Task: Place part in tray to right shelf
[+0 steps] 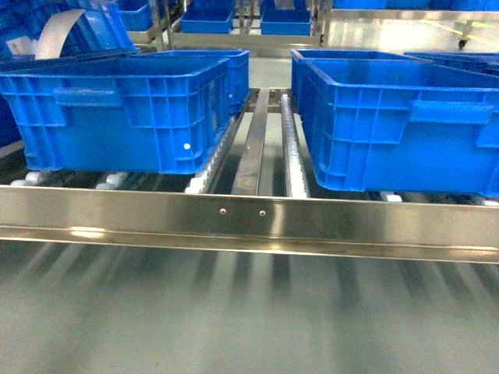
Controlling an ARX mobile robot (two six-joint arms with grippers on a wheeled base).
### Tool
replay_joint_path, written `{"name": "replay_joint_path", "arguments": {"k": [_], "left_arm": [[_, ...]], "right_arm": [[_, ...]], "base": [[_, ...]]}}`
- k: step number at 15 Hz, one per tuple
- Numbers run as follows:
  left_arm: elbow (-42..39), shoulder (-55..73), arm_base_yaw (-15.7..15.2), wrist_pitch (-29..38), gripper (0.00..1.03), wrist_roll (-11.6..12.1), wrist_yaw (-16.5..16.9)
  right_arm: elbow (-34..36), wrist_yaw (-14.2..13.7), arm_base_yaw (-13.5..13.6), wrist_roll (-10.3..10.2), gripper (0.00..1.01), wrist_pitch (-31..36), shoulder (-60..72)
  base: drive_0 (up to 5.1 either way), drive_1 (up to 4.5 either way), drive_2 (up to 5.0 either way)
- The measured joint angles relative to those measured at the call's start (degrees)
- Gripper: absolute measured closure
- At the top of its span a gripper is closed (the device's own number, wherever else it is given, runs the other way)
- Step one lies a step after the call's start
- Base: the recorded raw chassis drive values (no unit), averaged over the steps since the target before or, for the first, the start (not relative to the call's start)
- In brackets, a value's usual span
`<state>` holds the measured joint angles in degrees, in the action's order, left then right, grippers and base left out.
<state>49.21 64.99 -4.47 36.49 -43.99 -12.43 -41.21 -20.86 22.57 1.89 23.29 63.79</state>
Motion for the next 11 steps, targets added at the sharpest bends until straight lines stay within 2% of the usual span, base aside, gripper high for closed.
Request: {"name": "replay_joint_path", "arguments": {"k": [1, 3, 4, 5, 6, 8, 9, 11], "left_arm": [[-0.85, -2.84, -0.66, -4.85, 0.91, 5.18, 5.6], [-4.79, -7.89, -0.79, -12.7, 0.91, 15.3, 11.89], [-6.88, -9.35, -0.83, -15.52, 0.91, 19.74, 13.77], [-12.66, -10.8, -0.24, -16.48, 0.91, 27.34, 16.11], [-17.55, -10.54, 0.72, -15.54, 0.91, 34.67, 16.52], [-23.28, -11.96, 1.18, -14.4, 0.91, 39.15, 15.96], [-25.18, -13.9, 2.8, -13.18, 0.91, 40.39, 13.07], [-27.78, -18.69, 4.37, -9.75, 0.91, 42.14, 12.41]], "right_arm": [[2.12, 0.33, -0.87, -0.33, 0.23, 0.61, -1.57], [7.52, 1.64, -3.61, -0.83, 0.36, 2.47, -5.6], [8.81, 2.01, -4.39, -0.87, 0.39, 2.91, -6.54], [11.74, 3.13, -6.08, -1.05, 0.49, 3.98, -8.55], [15.19, 5.03, -7.19, -1.07, 0.6, 4.81, -10.56], [19.43, 7.28, -8.92, -1.09, 0.74, 5.57, -13.0], [21.27, 7.96, -9.99, -1.14, 0.82, 5.9, -14.19], [24.81, 9.94, -12.11, -1.22, 1.0, 6.43, -17.42]], "base": [[0.0, 0.0, 0.0], [0.0, 0.0, 0.0], [0.0, 0.0, 0.0], [0.0, 0.0, 0.0], [0.0, 0.0, 0.0], [0.0, 0.0, 0.0], [0.0, 0.0, 0.0], [0.0, 0.0, 0.0]]}}
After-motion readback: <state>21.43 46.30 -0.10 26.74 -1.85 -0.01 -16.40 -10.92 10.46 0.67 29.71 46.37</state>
